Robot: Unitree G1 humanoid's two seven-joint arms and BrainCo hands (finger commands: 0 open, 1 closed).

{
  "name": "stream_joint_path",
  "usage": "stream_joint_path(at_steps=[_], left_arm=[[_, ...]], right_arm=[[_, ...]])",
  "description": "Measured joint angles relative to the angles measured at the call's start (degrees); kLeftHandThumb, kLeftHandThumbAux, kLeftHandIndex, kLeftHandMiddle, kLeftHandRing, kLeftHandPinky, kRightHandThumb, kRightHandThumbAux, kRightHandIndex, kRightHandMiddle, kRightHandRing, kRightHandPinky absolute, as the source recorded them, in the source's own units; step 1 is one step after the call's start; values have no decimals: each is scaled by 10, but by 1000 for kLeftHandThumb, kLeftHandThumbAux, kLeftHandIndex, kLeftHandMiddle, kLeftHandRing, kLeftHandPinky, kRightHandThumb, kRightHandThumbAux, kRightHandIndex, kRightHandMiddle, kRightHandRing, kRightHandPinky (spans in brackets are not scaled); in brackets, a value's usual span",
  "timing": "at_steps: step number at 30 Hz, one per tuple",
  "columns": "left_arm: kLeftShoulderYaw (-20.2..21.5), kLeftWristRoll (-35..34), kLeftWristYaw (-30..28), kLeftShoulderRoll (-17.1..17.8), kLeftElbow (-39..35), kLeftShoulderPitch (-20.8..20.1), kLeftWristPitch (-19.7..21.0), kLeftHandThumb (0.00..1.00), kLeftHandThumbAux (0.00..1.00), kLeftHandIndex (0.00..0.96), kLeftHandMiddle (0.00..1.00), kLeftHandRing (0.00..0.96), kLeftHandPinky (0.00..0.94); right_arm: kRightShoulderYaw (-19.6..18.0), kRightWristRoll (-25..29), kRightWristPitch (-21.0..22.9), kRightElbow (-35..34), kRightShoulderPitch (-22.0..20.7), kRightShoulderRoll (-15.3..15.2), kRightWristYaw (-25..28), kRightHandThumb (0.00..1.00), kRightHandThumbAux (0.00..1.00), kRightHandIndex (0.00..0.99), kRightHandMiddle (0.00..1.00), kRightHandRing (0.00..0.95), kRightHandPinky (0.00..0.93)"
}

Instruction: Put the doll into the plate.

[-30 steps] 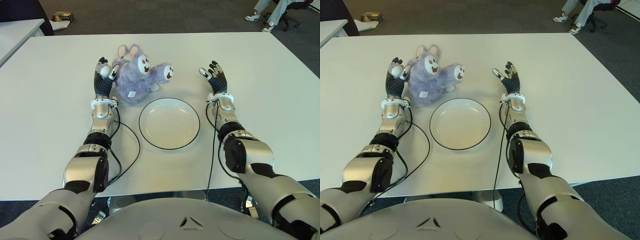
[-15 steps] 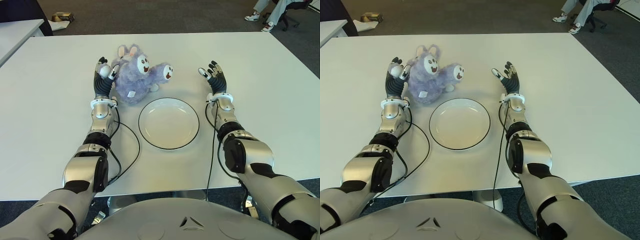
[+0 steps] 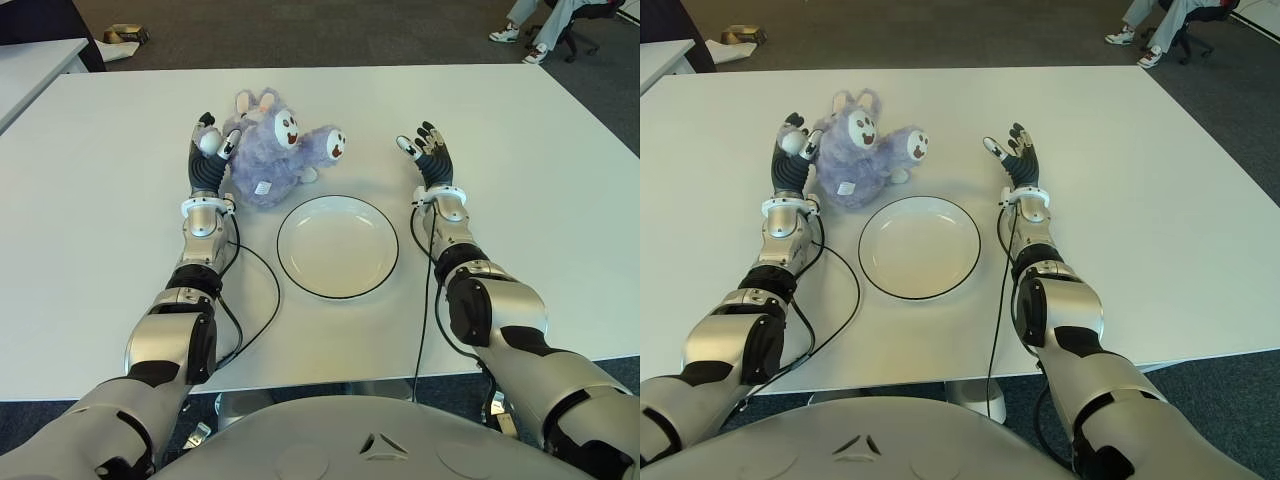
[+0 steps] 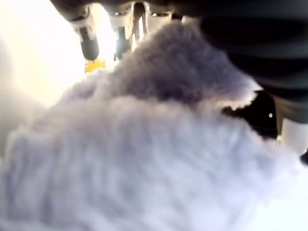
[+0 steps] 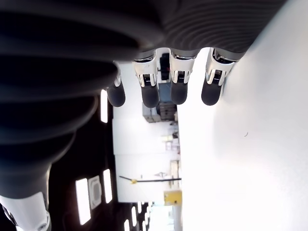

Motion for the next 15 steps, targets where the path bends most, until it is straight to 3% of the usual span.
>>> stream_joint_path(at_steps=[15], left_arm=[[0, -1, -1, 0, 0, 0, -7, 0, 504, 0, 101, 85, 56]], right_arm=[[0, 0, 0, -1, 1, 0, 0, 54, 656, 19, 37, 28, 21]])
